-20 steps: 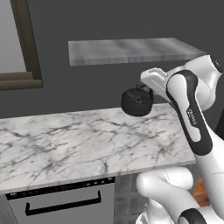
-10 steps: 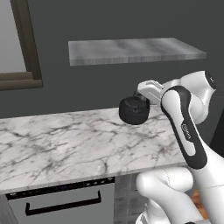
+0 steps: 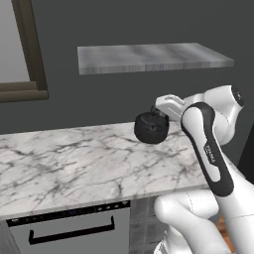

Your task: Open the cabinet, pick the kettle from the cabinet, and place it in the sink.

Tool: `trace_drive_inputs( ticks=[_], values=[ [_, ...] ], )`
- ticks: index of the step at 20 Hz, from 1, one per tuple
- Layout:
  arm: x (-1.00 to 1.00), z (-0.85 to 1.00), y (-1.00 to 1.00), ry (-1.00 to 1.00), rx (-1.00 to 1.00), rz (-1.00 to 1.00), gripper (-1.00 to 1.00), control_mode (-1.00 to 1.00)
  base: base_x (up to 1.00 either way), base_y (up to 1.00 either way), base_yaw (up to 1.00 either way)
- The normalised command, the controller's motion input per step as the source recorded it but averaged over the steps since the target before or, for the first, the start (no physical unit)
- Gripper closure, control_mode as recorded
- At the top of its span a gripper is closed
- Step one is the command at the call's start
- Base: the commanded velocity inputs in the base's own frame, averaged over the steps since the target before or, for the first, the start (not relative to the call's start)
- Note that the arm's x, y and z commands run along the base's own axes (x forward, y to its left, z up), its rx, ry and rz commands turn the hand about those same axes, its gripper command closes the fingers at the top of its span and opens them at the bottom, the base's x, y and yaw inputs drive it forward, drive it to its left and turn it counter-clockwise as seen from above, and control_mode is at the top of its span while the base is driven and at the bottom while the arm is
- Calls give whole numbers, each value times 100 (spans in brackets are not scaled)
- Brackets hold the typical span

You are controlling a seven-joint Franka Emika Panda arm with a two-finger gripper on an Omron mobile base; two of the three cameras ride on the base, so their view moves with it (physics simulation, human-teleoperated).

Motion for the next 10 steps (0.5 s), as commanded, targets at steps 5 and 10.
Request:
trace_drive_inputs(
  ticks=[5,10],
  values=[
    [0,0,0,0,0,0,100,-100,0,0,0],
    [0,0,0,0,0,0,100,-100,0,0,0]
  ],
)
